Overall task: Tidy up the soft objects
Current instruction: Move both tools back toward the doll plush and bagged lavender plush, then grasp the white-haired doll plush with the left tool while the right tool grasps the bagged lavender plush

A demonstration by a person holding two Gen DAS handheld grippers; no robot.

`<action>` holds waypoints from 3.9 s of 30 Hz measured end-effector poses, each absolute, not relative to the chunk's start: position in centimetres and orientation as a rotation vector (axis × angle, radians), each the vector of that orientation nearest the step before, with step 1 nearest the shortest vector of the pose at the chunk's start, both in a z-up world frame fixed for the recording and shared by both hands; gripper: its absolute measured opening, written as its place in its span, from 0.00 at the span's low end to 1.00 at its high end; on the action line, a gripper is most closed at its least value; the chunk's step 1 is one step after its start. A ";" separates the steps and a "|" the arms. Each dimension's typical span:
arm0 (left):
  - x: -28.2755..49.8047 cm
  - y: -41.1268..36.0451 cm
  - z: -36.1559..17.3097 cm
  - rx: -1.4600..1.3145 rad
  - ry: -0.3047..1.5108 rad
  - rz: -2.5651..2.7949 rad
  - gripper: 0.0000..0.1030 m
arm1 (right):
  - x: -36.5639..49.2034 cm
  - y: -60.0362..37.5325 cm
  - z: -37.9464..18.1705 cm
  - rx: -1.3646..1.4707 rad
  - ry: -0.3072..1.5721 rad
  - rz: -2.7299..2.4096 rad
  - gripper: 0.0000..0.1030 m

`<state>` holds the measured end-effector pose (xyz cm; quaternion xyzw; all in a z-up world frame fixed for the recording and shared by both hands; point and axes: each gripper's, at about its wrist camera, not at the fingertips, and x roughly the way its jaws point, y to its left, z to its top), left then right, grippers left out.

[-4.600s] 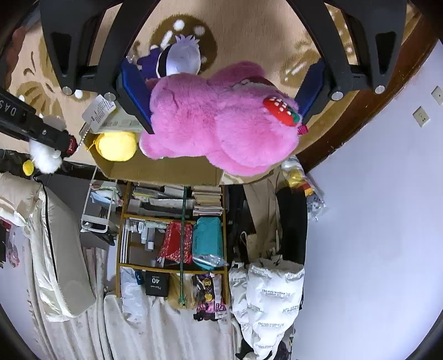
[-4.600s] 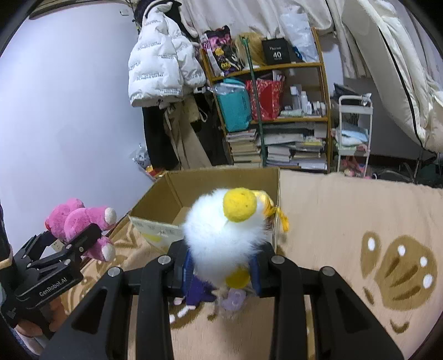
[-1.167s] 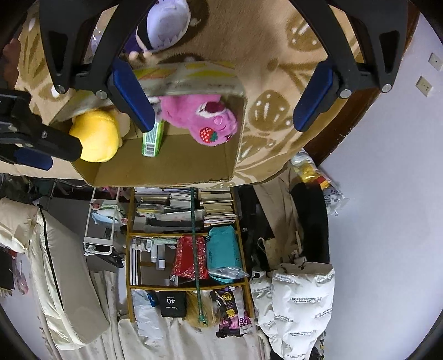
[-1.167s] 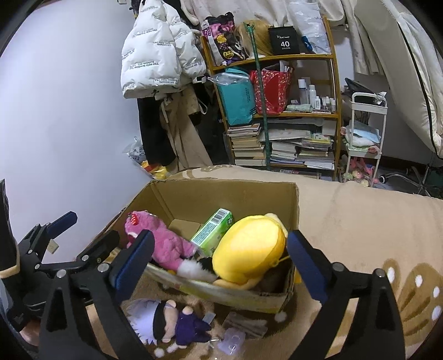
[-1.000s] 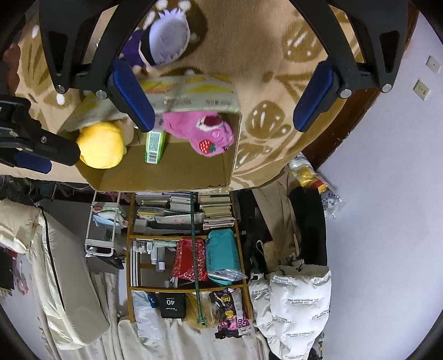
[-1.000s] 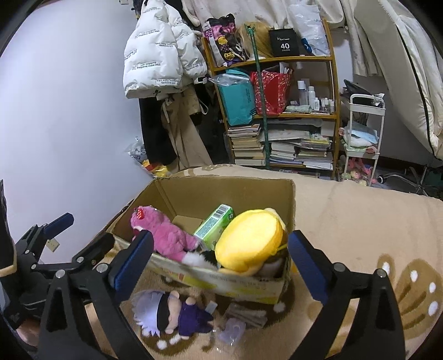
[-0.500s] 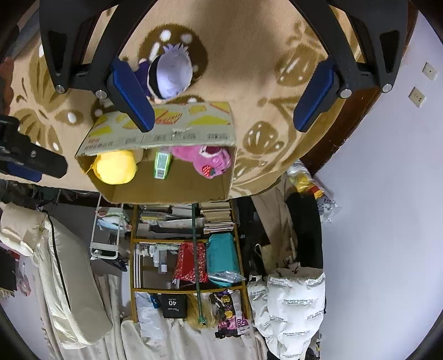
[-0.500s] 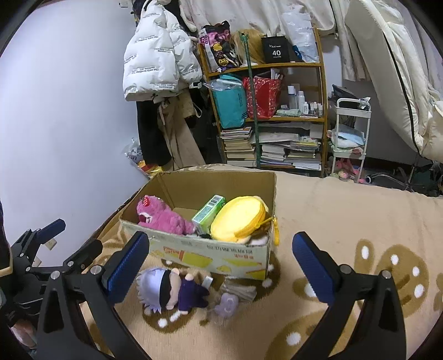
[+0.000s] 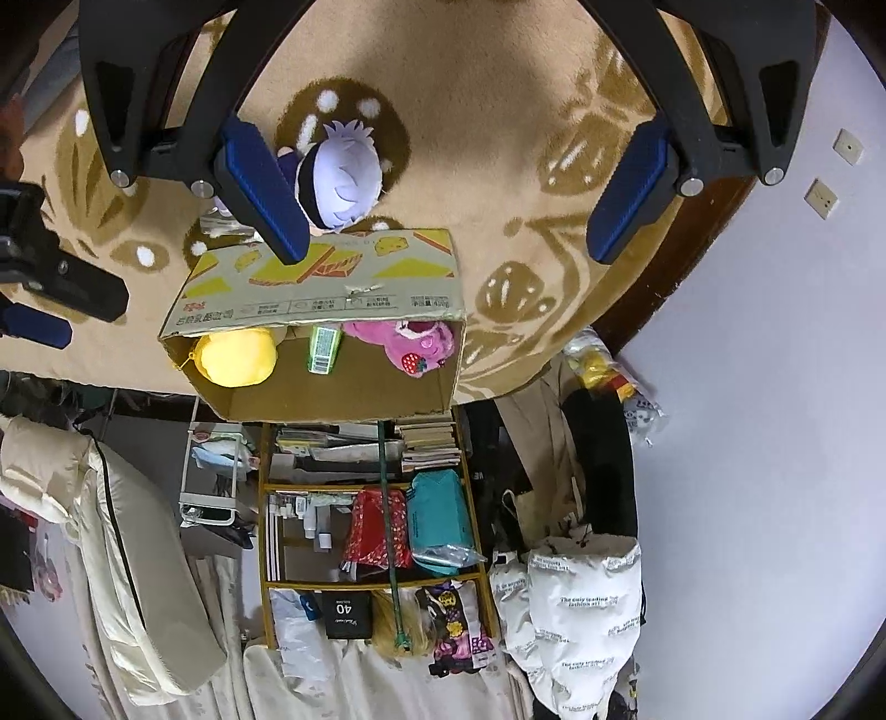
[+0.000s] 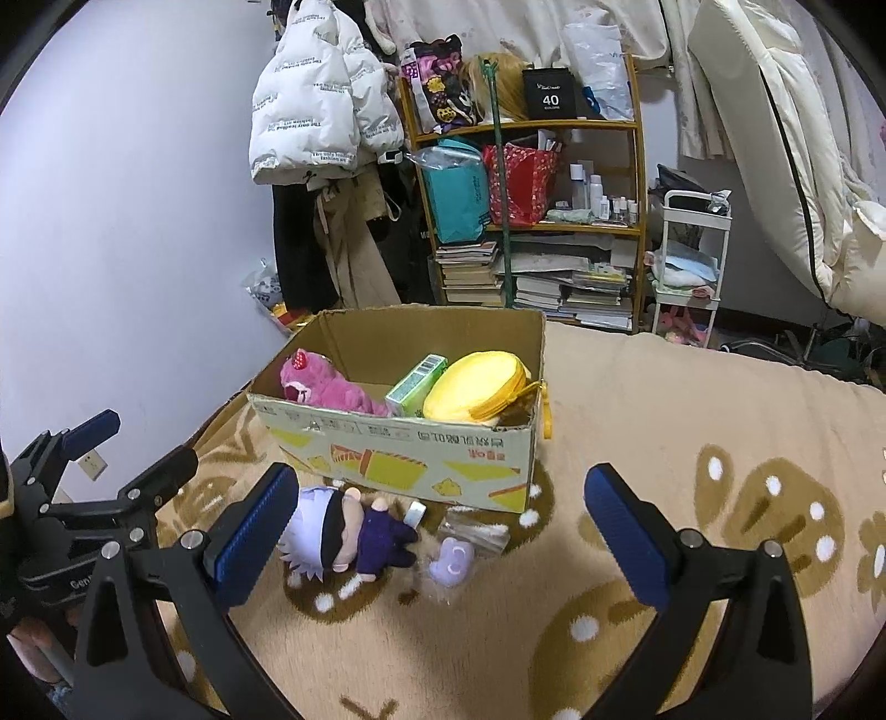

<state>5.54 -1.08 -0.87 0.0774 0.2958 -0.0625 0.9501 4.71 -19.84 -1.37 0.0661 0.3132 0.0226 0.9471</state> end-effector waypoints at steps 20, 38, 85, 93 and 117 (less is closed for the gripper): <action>7.6 -0.2 -2.7 0.093 0.651 -0.129 0.96 | 6.0 -19.3 -3.9 0.090 0.712 0.024 1.00; 10.2 -2.4 -6.1 0.138 0.758 -0.185 0.96 | 8.4 -20.5 -7.0 0.128 0.801 -0.022 1.00; 13.7 -4.6 -13.1 0.059 0.984 -0.367 0.95 | 12.3 -21.9 -15.5 0.137 1.040 -0.055 1.00; 14.2 -4.7 -13.6 -0.004 1.027 -0.435 0.71 | 12.4 -21.9 -15.9 0.146 1.049 -0.066 1.00; 13.6 -4.2 -12.6 0.085 0.965 -0.339 0.53 | 13.9 -17.3 -16.9 0.006 1.059 -0.095 0.64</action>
